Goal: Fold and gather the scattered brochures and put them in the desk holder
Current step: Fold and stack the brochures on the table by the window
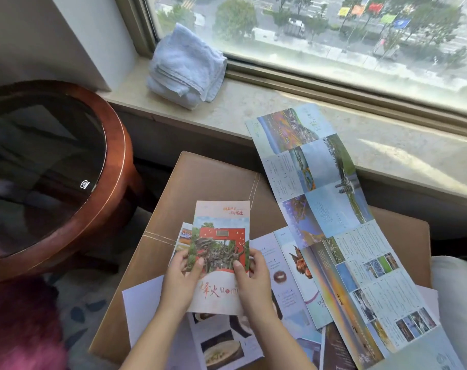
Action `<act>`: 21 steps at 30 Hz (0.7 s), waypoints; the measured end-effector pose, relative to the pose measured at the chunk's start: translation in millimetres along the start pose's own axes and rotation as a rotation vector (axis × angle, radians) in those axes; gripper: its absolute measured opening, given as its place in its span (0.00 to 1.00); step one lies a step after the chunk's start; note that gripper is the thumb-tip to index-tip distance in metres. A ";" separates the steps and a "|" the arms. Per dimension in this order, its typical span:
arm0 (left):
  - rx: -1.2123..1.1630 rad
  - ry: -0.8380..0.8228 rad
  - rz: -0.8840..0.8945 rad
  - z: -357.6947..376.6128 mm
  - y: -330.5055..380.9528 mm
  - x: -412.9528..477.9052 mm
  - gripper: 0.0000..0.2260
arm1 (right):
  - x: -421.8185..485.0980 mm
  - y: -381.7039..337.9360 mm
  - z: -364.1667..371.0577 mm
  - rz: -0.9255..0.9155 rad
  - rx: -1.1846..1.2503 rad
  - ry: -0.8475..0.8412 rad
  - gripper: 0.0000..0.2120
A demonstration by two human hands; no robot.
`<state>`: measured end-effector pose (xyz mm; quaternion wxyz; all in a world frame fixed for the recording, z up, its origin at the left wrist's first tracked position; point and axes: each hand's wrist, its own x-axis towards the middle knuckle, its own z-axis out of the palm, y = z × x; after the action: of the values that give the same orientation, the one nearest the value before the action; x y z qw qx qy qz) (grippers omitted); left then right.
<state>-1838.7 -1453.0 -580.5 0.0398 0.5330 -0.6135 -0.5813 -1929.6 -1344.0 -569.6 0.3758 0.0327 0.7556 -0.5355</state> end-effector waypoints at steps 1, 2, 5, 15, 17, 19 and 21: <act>0.030 0.020 0.018 -0.7 4.1 8.2 0.20 | 10.0 -4.6 6.5 -0.003 -0.030 0.009 0.10; 0.051 0.045 0.035 -0.7 9.0 15.8 0.19 | 19.9 -9.4 12.9 -0.005 -0.071 0.016 0.12; 0.128 0.181 0.152 -0.4 25.9 38.4 0.19 | 48.2 -20.5 27.7 -0.074 -0.347 0.117 0.16; 0.635 0.370 0.215 1.4 3.6 86.6 0.27 | 92.2 -12.8 50.1 -0.212 -0.689 0.171 0.25; 0.659 0.385 0.218 2.1 -2.5 86.5 0.28 | 92.9 -5.7 50.9 -0.259 -0.686 0.179 0.24; 0.672 0.396 0.196 3.4 -2.2 85.4 0.29 | 92.2 -4.3 48.5 -0.301 -0.671 0.156 0.25; 0.679 0.399 0.229 7.2 4.9 80.5 0.28 | 87.3 -6.7 38.8 -0.336 -0.609 0.166 0.24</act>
<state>-1881.0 -1505.7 -625.1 0.0443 0.5464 -0.8061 -0.2228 -1974.5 -1410.1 -622.6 0.2124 -0.1623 0.9032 -0.3358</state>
